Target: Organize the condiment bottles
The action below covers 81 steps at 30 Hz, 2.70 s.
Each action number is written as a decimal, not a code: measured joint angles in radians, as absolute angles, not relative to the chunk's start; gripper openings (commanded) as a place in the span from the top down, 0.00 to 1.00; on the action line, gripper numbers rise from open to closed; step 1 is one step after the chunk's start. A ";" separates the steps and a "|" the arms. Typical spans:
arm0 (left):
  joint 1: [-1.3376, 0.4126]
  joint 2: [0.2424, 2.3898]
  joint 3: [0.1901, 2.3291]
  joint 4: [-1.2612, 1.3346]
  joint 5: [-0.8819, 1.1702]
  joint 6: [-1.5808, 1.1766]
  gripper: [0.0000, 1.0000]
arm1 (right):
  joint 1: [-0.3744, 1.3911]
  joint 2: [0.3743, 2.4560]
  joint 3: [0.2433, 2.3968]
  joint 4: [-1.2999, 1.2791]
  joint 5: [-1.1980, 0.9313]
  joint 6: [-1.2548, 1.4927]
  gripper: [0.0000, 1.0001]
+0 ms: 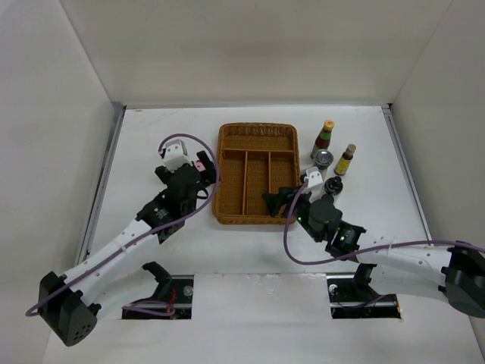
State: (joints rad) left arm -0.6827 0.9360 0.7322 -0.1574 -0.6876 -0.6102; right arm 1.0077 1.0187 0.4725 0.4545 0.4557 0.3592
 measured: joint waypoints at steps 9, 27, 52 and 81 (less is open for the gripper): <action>-0.542 0.939 0.739 -0.109 -0.663 -0.584 0.00 | 1.008 1.030 0.449 0.487 0.447 0.383 0.80; -0.253 1.293 0.990 -0.057 -0.532 -0.484 0.17 | 0.978 1.042 0.448 0.480 0.444 0.419 0.69; -0.249 1.550 1.032 -0.041 -0.518 -0.448 0.43 | 0.960 1.092 0.448 0.481 0.444 0.419 0.45; -0.243 1.402 1.014 0.008 -0.513 -0.442 0.78 | 1.023 1.553 0.757 0.236 0.264 0.390 0.56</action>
State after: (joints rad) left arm -0.2428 1.4017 1.0138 0.0082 -0.5129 -0.4419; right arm 1.0229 1.5528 0.7570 0.2356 0.2638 0.3901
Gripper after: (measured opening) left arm 0.566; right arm 0.455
